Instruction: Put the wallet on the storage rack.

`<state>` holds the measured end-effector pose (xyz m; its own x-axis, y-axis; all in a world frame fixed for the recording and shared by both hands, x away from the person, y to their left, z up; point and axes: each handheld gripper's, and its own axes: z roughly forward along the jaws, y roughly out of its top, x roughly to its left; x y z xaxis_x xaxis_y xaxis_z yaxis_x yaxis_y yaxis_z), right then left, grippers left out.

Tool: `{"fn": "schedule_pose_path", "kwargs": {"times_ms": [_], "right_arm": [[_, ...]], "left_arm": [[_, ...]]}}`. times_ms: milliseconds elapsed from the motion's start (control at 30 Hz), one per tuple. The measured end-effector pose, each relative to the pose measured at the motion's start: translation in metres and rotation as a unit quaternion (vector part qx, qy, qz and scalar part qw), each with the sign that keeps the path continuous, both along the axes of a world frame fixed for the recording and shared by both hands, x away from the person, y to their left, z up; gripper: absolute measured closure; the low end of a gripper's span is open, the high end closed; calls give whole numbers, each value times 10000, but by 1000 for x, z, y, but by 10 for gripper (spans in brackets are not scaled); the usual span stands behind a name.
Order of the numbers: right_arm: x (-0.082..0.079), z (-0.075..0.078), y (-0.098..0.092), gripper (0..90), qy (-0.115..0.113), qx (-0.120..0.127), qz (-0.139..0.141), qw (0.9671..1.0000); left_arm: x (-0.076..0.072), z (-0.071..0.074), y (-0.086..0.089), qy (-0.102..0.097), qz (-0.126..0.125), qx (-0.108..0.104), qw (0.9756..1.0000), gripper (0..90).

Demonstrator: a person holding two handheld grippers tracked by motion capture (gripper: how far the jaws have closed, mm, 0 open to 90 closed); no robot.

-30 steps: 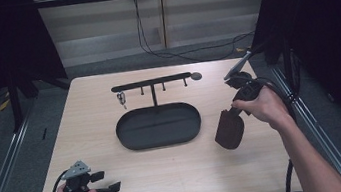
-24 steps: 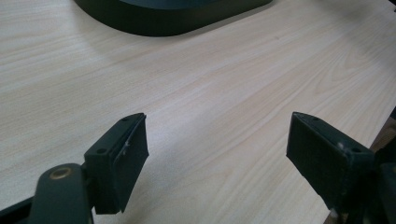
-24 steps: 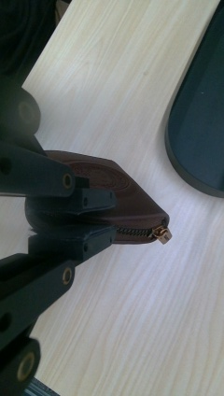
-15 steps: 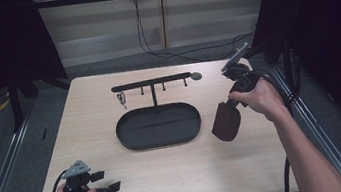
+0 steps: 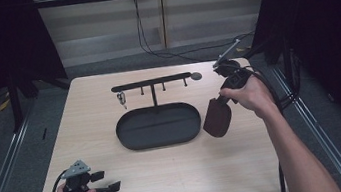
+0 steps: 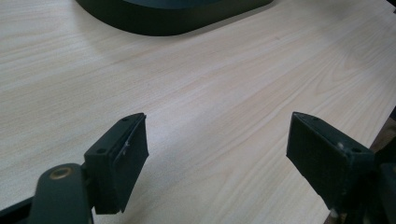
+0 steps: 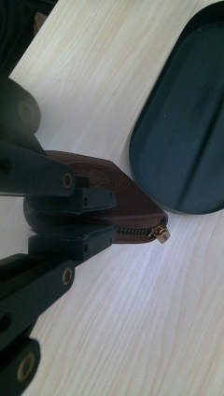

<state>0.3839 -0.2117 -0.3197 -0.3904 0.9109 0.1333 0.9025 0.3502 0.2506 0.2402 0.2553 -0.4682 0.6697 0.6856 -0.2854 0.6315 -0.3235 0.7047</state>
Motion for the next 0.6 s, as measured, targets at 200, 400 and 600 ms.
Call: {"fn": "schedule_pose_path", "kwargs": {"times_ms": [200, 400, 600], "right_arm": [[4, 3, 7, 816, -82, 74, 13, 9999], [11, 1, 16, 816, -147, 194, 36, 9997], [16, 3, 24, 817, -225, 366, 47, 9991]], "left_arm": [[0, 0, -1, 6, -46, 26, 10000, 205], [-1, -1, -2, 19, -15, 33, 10000, 205], [-1, 0, -1, 13, -35, 23, 10000, 205]]}}
